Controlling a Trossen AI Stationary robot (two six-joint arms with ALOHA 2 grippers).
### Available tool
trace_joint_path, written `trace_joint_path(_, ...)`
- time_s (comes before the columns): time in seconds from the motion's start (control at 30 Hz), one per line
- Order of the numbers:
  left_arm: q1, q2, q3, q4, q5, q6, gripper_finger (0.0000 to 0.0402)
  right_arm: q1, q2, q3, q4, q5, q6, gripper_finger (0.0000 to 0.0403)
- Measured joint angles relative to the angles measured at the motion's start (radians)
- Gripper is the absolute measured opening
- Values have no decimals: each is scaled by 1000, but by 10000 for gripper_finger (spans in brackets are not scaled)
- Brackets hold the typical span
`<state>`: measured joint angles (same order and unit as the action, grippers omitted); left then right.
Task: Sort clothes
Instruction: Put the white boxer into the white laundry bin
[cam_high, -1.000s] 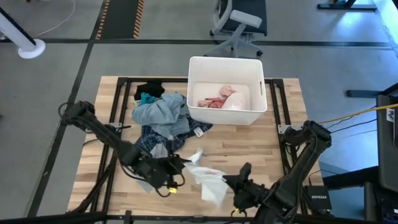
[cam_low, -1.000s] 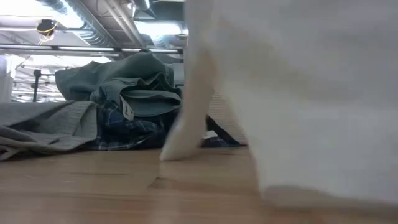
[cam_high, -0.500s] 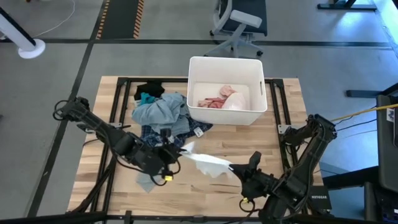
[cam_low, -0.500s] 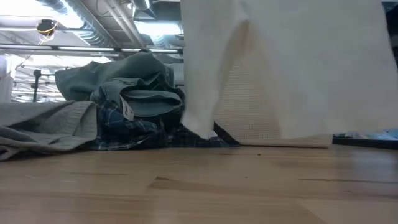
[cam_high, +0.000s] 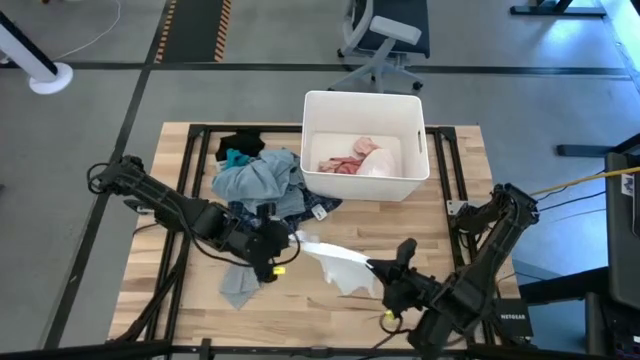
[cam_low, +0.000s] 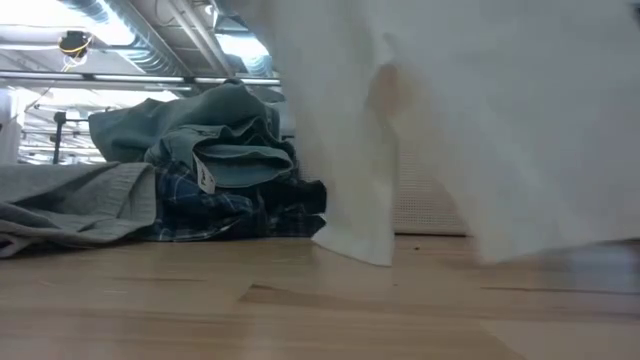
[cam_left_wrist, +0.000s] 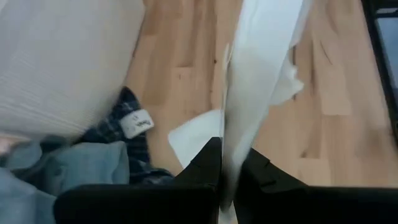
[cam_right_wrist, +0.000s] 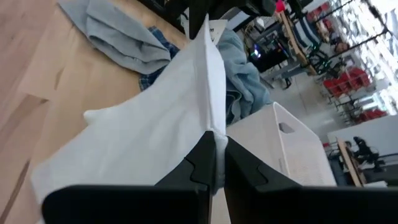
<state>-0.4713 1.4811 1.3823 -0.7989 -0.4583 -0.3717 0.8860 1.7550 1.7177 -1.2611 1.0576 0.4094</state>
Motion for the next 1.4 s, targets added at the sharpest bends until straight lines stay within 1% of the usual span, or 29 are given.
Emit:
trace_joint_path(0.07,14,0,0,16,45,-25,13,-18,4,-12,33,-11,-30,28)
trace_joint_path(0.17,17,0,0,24,94,-40,13,-21,4,-12,29,-20,-37,28)
trace_joint_path(0.27,7,0,0,31,163,-46,13,1,3,-12,42,-22,-38,28)
trace_joint_path(0.37,-22,-5,0,54,250,-52,13,36,3,2,74,-30,-42,28)
trace_joint_path(0.47,-75,-8,9,89,324,-60,13,79,1,11,152,-29,-79,28)
trace_joint_path(0.6,-151,-9,43,94,367,-45,13,128,1,12,268,-31,-158,28)
trace_joint_path(0.67,-166,-9,49,105,368,-13,13,135,1,13,274,-33,-168,28)
trace_joint_path(0.73,-158,-9,49,114,368,11,13,134,1,13,240,-28,-144,28)
trace_joint_path(0.8,-127,-2,49,111,364,22,13,123,1,8,184,-19,-97,28)
trace_joint_path(0.87,-83,3,38,102,351,39,13,97,1,-10,91,-34,-25,28)
trace_joint_path(0.97,10,4,-23,98,350,45,13,45,1,-71,-47,-81,124,28)
trace_joint_path(1.03,78,4,-75,100,347,47,13,9,1,-132,-92,-119,188,28)
trace_joint_path(1.1,140,5,-133,123,344,48,13,-20,1,-204,-102,-160,222,28)
trace_joint_path(1.17,200,5,-193,182,345,58,13,-49,1,-275,-100,-187,243,28)
trace_joint_path(1.27,274,5,-270,272,347,75,13,-87,1,-378,-85,-199,270,28)
trace_joint_path(1.4,345,5,-332,381,348,131,13,-131,1,-475,-68,-202,315,28)
